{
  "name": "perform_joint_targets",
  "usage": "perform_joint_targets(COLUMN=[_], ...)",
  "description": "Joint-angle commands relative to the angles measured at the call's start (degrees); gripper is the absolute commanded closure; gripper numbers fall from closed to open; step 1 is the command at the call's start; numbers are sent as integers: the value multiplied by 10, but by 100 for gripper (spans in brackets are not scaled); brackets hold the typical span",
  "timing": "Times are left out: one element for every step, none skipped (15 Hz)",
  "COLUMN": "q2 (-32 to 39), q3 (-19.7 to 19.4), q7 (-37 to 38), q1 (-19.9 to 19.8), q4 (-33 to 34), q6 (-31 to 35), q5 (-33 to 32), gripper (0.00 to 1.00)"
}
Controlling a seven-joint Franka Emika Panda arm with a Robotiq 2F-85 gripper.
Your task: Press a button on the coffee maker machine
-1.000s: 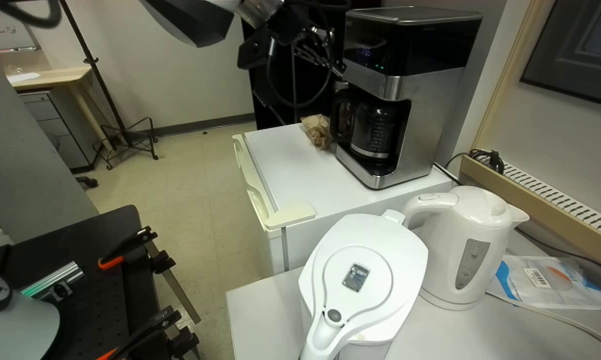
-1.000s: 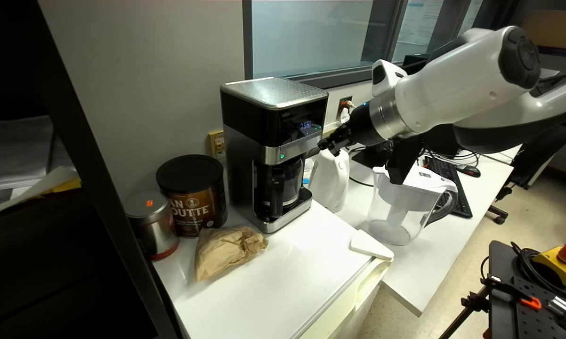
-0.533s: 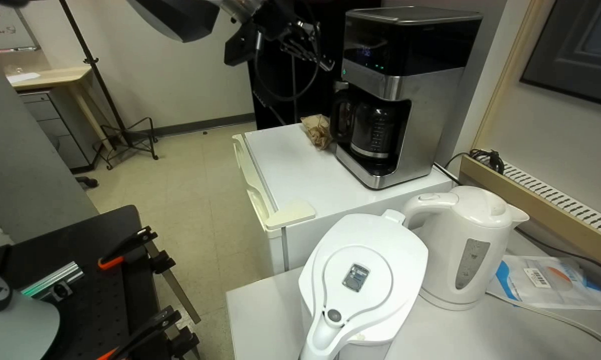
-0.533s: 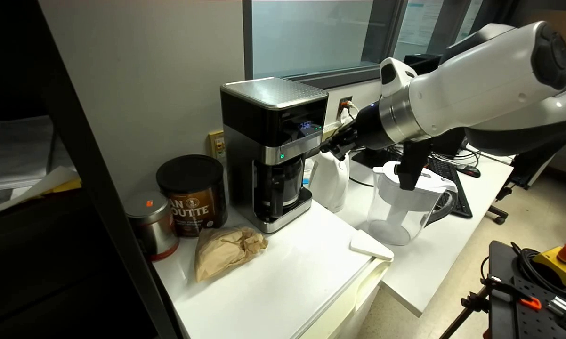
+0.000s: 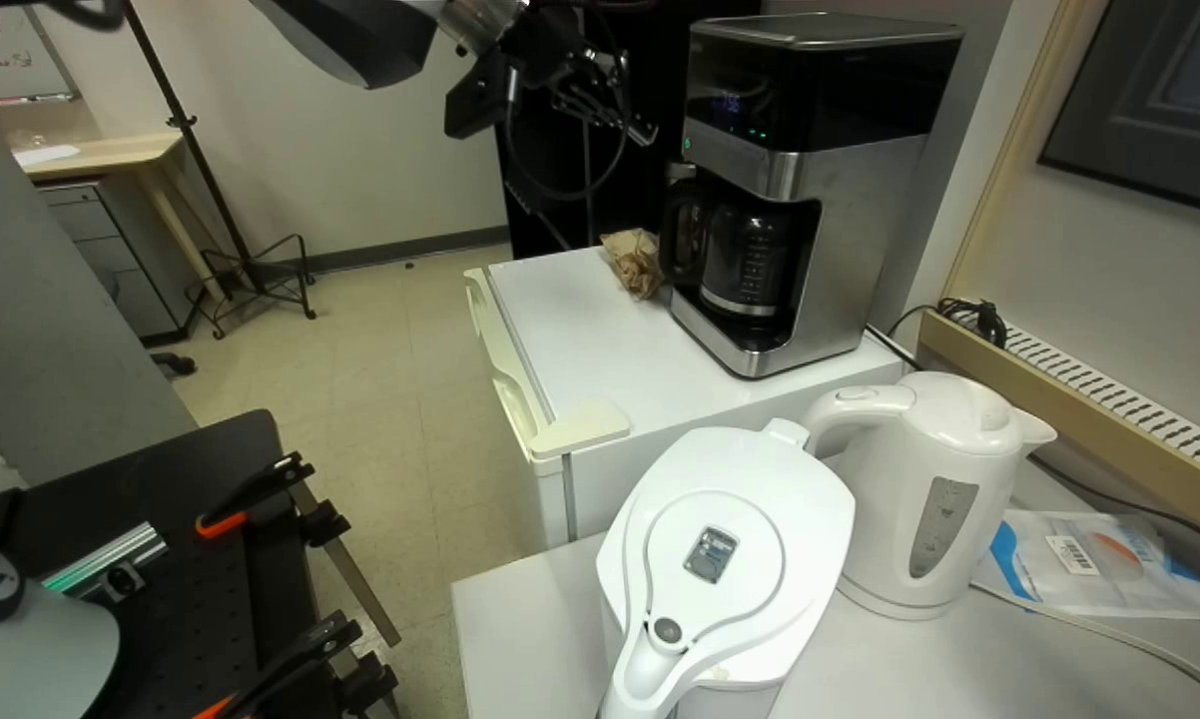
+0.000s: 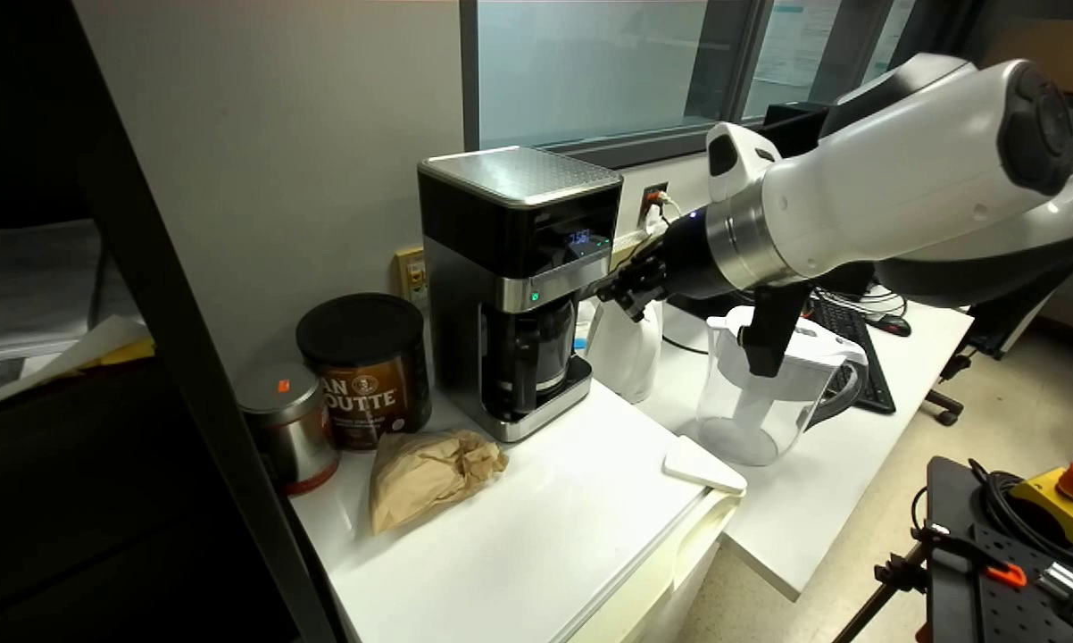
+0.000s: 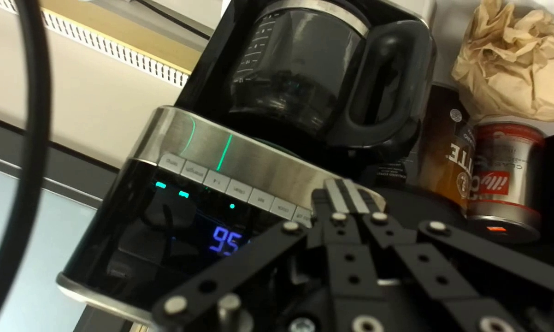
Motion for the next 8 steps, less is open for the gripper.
perform_joint_targets(q2=[39,47,56,65,73,80,86,92], q3=[5,5,5,5,5,6,6,6], q7=[27,29,31,33,36,36,37,37], q1=[8,9,11,13,15,17,19,20], q4=[32,39,45,51,56,60,64,68], q6=[-41,-50,-59,-68,-74,-80,-84,-87], q5=[-33,-40,-45,-51,-54,-58,-62,-65], gripper=[100,100,100,100,100,100,100,100])
